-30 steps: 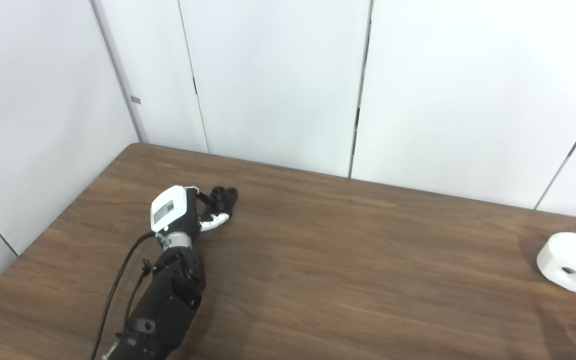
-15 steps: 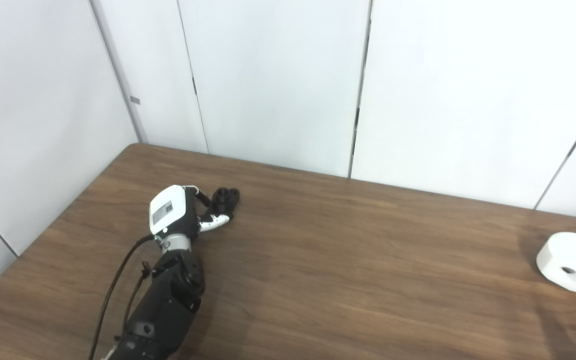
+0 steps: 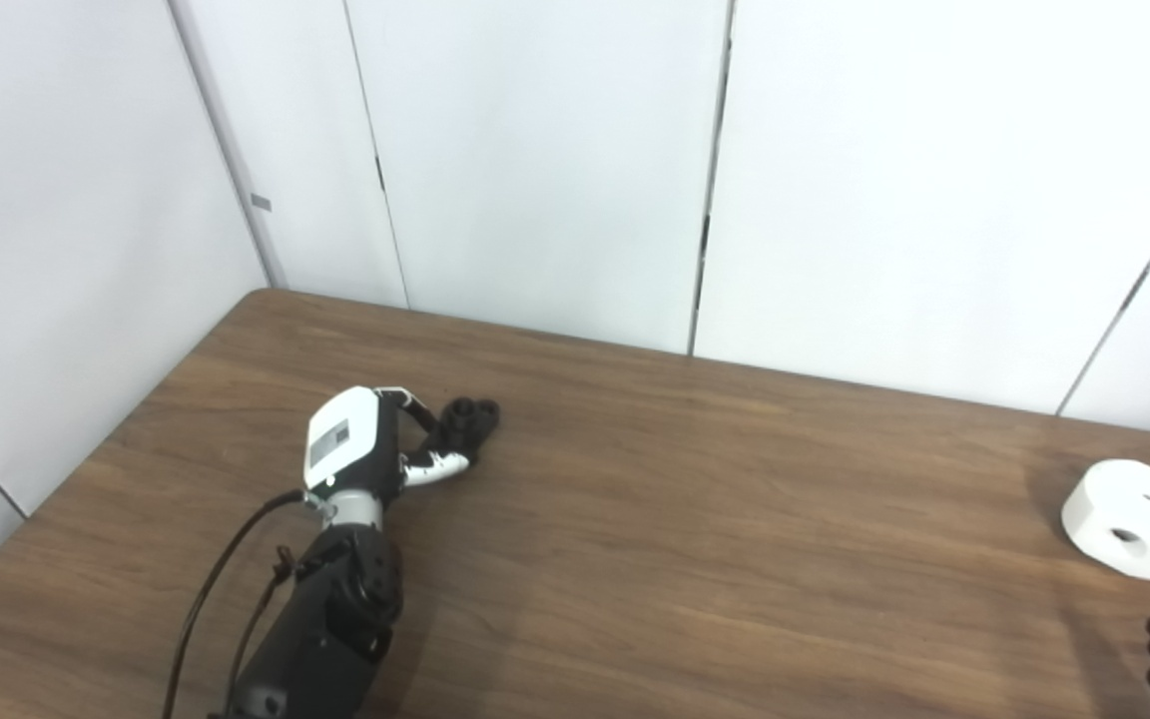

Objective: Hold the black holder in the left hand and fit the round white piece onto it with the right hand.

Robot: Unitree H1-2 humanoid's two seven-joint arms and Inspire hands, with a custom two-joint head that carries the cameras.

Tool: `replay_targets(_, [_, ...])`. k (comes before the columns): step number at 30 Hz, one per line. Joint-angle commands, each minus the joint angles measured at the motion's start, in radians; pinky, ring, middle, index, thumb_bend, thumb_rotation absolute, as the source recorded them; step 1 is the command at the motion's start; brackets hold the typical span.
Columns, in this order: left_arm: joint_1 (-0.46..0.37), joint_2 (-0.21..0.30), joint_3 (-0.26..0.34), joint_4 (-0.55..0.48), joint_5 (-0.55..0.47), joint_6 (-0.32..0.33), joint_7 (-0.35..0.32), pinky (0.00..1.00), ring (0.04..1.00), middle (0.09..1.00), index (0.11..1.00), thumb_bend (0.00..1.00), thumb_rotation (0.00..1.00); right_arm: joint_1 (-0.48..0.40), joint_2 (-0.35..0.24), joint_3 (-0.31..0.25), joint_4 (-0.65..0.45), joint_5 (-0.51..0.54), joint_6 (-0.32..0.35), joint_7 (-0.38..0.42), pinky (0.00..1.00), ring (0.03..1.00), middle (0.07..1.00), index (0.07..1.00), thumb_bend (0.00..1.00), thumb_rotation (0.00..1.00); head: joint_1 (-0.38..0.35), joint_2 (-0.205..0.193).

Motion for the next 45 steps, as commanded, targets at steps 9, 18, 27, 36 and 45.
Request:
replay_targets(9, [0.095,-0.029,-0.096,-0.21,-0.008,-0.007,-0.139,0.73,0.854,0.778,0.488,0.51,0.05,0.039,0.058,0.033,0.045,-0.015,0.012,-0.02,1.0,0.973,0.95,0.969,0.59,1.0,-0.047,0.032])
replay_targets(18, [0.201,-0.042,-0.192,-0.356,-0.014,-0.068,-0.225,0.8,0.87,0.805,0.489,0.51,0.05,0.046,0.075,0.048,0.002,-0.048,0.03,-0.034,1.0,0.962,0.942,0.967,0.56,1.0,-0.127,0.08])
replay_targets(27, [0.286,-0.047,-0.265,-0.448,-0.033,-0.12,-0.325,0.78,0.88,0.818,0.49,0.51,0.05,0.061,0.104,0.067,-0.073,-0.094,0.089,-0.053,1.0,0.966,0.94,0.96,0.54,1.0,-0.214,0.151])
replay_targets(36, [0.337,-0.034,-0.371,-0.469,-0.017,-0.192,-0.41,0.77,0.89,0.83,0.49,0.51,0.05,0.06,0.131,0.097,-0.142,-0.142,0.172,-0.086,1.0,0.965,0.938,0.966,0.57,1.0,-0.271,0.205])
replay_targets(45, [0.364,-0.044,-0.419,-0.435,-0.09,-0.266,-0.45,0.82,0.927,0.858,0.49,0.51,0.05,0.052,0.121,0.122,-0.165,-0.159,0.206,-0.109,1.0,0.968,0.933,0.964,0.6,1.0,-0.293,0.228])
